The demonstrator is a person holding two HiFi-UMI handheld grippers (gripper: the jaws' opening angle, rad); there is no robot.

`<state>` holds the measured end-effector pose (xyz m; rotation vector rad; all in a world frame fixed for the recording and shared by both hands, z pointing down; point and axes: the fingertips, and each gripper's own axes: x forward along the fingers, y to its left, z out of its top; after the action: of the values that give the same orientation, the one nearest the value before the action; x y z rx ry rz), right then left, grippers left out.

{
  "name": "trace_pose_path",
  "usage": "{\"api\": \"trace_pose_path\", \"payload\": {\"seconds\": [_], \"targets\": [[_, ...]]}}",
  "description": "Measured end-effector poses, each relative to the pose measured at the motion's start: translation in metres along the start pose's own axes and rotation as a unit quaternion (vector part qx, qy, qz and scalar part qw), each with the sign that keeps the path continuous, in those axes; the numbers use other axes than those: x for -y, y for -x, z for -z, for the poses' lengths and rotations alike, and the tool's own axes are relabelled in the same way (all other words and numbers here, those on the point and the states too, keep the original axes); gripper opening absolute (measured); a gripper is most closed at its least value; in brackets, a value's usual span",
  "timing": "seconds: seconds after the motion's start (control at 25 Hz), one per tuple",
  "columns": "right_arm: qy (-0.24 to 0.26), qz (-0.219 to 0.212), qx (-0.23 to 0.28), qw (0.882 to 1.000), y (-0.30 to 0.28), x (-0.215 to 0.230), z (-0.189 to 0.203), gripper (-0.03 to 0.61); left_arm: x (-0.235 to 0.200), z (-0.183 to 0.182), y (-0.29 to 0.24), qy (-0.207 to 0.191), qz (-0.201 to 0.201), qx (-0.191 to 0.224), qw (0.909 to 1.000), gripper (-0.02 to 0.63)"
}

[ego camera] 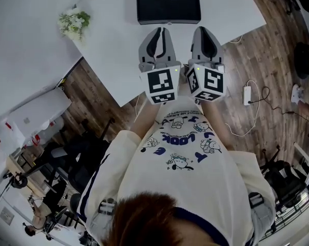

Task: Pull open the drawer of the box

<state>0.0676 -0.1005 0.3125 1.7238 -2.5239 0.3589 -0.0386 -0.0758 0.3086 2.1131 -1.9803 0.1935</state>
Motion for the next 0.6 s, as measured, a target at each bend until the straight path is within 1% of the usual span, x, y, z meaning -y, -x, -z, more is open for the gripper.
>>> {"api": "trace_pose_path", "payload": {"seconds": [0.32,0.6], "targets": [[-0.001,0.007,-0.009,1.000,-0.024,0.002,0.003,0.031,0.000,0.008,-0.022,-0.004,0.018,-0.018,0.9997,0.021],[0.000,0.012,-0.024,1.000,-0.038,0.004,0.013,0.031,-0.008,0.020,-0.033,0.003,0.019,-0.038,0.9991,0.021]]}}
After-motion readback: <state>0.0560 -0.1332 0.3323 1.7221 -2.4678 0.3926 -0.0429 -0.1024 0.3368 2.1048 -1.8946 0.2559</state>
